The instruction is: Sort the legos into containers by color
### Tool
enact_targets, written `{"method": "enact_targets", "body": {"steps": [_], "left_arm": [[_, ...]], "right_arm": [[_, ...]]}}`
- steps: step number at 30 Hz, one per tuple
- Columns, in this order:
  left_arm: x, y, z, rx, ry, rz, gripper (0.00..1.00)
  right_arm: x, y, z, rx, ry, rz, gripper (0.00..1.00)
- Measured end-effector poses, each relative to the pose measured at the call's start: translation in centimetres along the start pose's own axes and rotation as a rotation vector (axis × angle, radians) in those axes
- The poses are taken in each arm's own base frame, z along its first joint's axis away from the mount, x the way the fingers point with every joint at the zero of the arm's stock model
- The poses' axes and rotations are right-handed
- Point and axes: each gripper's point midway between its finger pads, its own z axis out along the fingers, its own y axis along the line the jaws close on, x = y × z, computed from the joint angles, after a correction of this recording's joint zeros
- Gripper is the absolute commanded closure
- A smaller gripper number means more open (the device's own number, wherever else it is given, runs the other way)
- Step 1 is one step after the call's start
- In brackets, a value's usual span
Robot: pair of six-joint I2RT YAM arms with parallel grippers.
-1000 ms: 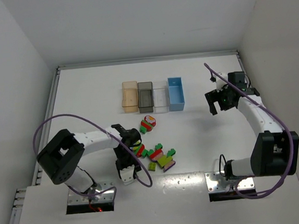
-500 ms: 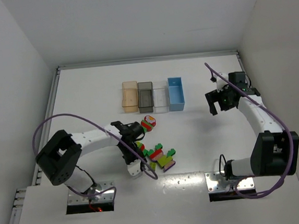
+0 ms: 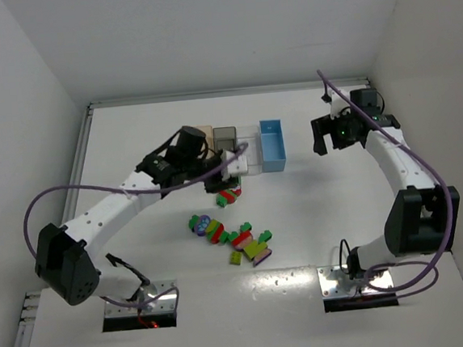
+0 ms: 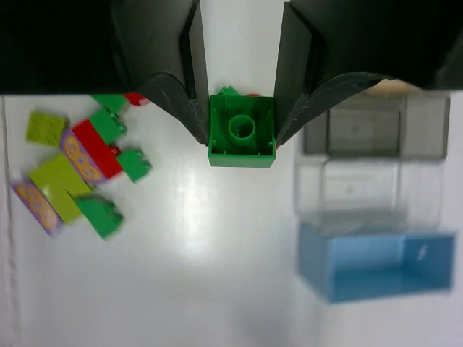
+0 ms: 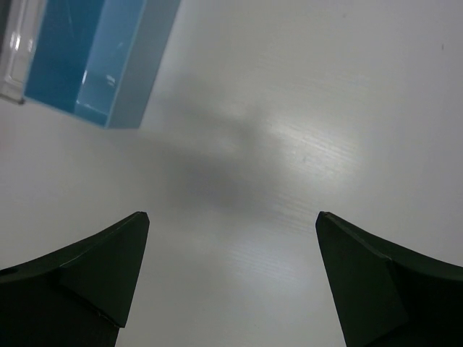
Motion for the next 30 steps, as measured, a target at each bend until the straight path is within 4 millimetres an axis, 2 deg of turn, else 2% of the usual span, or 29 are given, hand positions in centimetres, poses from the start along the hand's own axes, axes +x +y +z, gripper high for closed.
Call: {"method": "enact_targets", "body": {"steps": [4,6,9,12,18,22,25,30], "left_arm": [[-0.4,6.7,-1.5,-0.231,-0.005,-0.234,1.0],[0.3,10.0,-1.7,-0.311,-0.001,-0.346,1.0],[1.6,13.8,-0.9,-0.38,0.003,-0.482,1.0],[2.4,17.0,1.2,-0.403,-0.006,-0.603,1.0],[1.5,21.5,5.3,-0.398,-0.068,-0.742,1.0],[0.6,23.5,7.4,-0.392,-0.111,-0.789,1.0],[0.3,24.1,9.0,-0.378,-0.128,-0.81,1.0],[0.5,23.8,11.2,-0.349,-0.122,-0.829,1.0]], "right_arm": [[-2.7,0.3,0.4,-0.017,-0.044,0.0,0.0],[-3.4,0.5,0.6,-0.024,-0.054,0.0,0.0],[-4.0,0.9,0.9,-0.032,-0.058,0.0,0.0],[-4.0,1.0,1.3,-0.037,-0.05,0.011,0.0],[-3.9,0.8,1.6,-0.025,-0.043,0.038,0.0],[-4.1,0.5,1.7,-0.003,-0.049,0.062,0.0],[-4.4,0.3,1.7,0.009,-0.06,0.07,0.0],[-4.6,0.0,1.7,0.026,-0.066,0.074,0.0]]}}
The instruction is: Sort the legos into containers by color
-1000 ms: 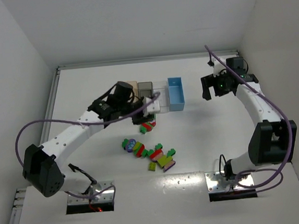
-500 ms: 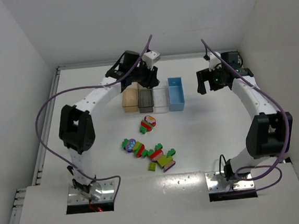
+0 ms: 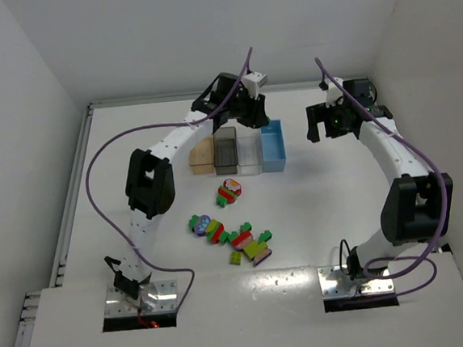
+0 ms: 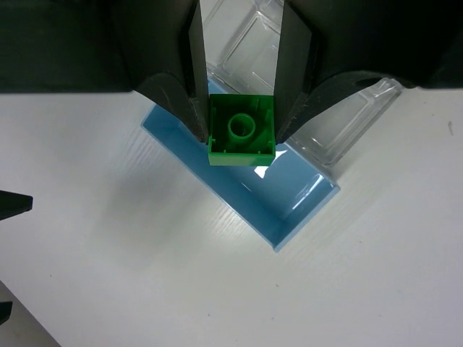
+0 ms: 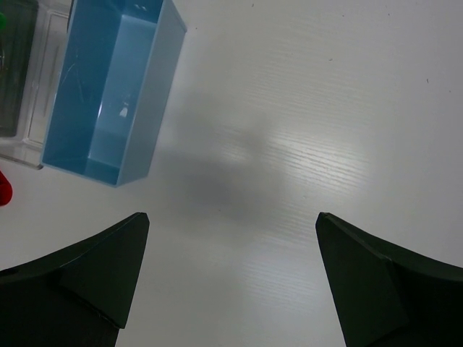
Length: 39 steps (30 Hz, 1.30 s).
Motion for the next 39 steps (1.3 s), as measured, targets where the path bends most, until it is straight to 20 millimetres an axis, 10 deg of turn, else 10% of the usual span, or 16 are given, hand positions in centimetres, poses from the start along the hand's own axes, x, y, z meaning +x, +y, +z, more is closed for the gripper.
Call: {"method": "enact_targets", "body": {"steps": [15,24,35,39], "left_arm": [[3.4,-0.5,4.3,0.034,0.066,-0.007,0.77],[5.0,0.0,5.3,0.031,0.097,-0.018,0.37],[-2.0,-1.0,3.6,0.025,-0.049,0.044,0.33],[-5.0,-1.3,0.0,-0.021,-0.101,0.066,0.3]], "right_arm": [[0.0,-0.1,0.2,0.002,0.0,-0.003,0.0],[0.0,-0.3,0.2,0.015,0.001,-0.007,0.0],[0.0,0.2,0.4,-0.019,-0.001,-0.053,0.05],[0.5,3.9,0.6,-0.142,0.021,-0.187,0.1]]}}
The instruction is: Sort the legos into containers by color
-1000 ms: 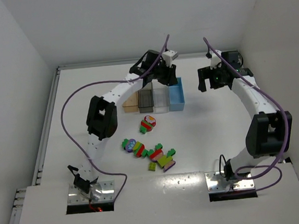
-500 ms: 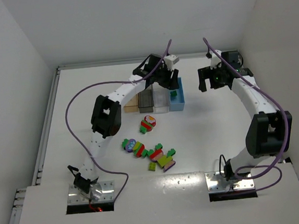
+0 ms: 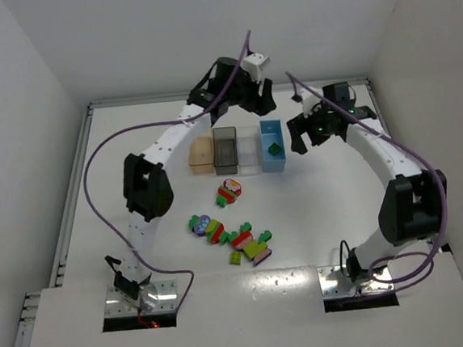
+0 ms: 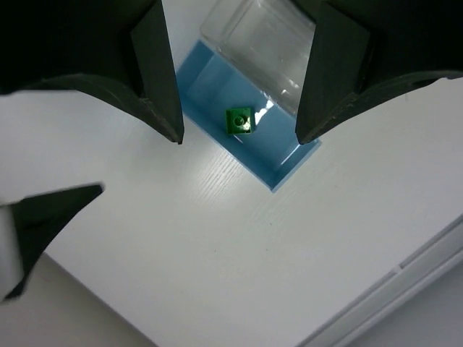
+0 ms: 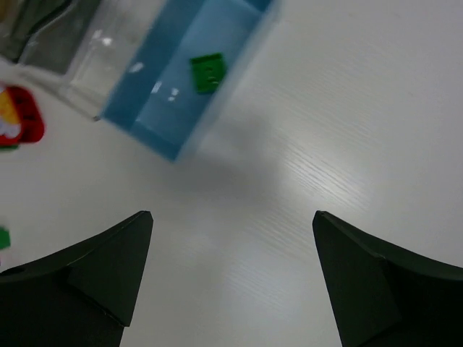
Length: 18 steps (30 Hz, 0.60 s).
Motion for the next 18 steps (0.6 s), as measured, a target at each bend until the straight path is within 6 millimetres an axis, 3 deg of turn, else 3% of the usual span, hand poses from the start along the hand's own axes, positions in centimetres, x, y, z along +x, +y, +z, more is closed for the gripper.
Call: {"method": "enact_targets", "body": {"steps": [3,5,7,10,13,15,18], "left_arm": [[-3.2,0.3,-5.2,-0.033,-0.045,-0.019,0.25],[-5.6,2.4,-10.0,-0.077,-0.099,-0.062,0.23],[-6.5,6.3,-15.4,-0.158,-0.145,-0.109,0.23],[-5.8,13.1,-23.6,-0.325,-0.172,-0.178,0.23],[-3.1,17.7,-29.3,-0.46,-0.146,-0.231,0.23],[-0.5,18.3,-31.3,-0.488,-0.099,-0.267,0.23],[2.8,17.6,-32.8,-0.467,-0.038,-0.301,0.23]], "right_arm": [[-0.4,5.8,0.5,-0.156,0.019,-0.162,0.14],[-0.7,10.4,0.4,-0.271,0.023,-0.297,0.15],[-0.7,15.0,0.0,-0.388,0.02,-0.434,0.19],[0.6,20.0,-1.0,-0.528,0.035,-0.626,0.29],[3.6,22.0,-1.3,-0.615,0.078,-0.765,0.35],[7.0,21.8,-1.4,-0.643,0.133,-0.829,0.37],[12.3,20.6,-1.9,-0.672,0.245,-0.888,0.38]]}}
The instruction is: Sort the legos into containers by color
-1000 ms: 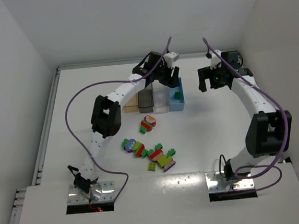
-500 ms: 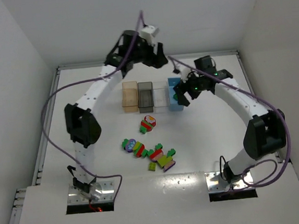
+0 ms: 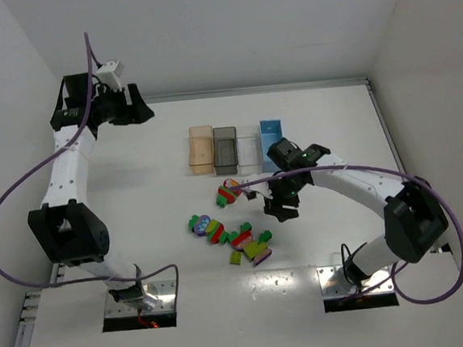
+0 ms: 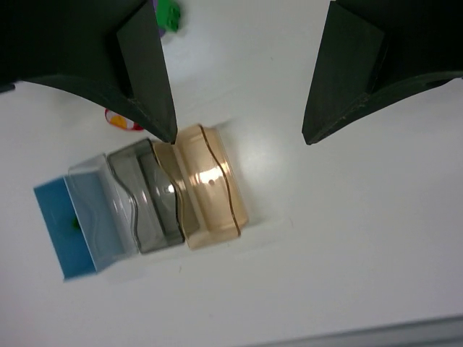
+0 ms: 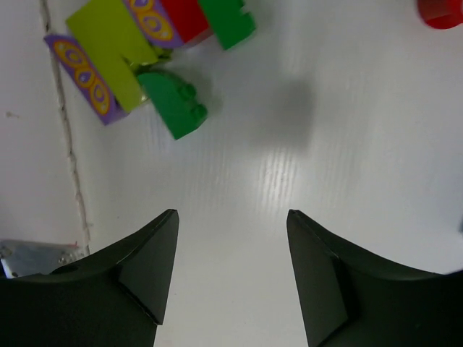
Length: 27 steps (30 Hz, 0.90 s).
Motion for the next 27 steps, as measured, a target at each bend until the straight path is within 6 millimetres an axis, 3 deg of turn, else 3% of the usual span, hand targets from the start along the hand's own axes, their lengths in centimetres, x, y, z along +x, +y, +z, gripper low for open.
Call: {"method": "enact_targets", "body": {"steps": [3,10,13,16,22,27], "left_arm": [[3.5,-0.3,-1.8,0.053,0.075,0.0,0.23],[12.3,-1.2,-6.7,0.028,0.203,0.004,0.23],[12.2,-0.6,-7.9,-0.008,0.183,0.034,0.23],[11.9,1.1,-8.7,-0.063,0.161,0.038,0.23],[13.0,4.7,-10.5,-0.157,0.165,-0.003,0.23],[13.7,5.4,-11.9,-0.189,0.162,0.003,0.23]], "right_arm": [[1.1,1.3,0.5,-0.038,0.044,-0.039,0.38],[-3.5,3.2,1.3,-0.034,-0.021,-0.277,0.35],[-5.8,4.6,1.7,-0.042,-0.073,-0.415,0.35],[-7.4,5.7,2.3,-0.063,-0.11,-0.533,0.35],[-8.7,6.7,4.7,-0.133,-0.109,-0.625,0.37],[-9.4,6.9,5.4,-0.129,-0.126,-0.687,0.39]]}}
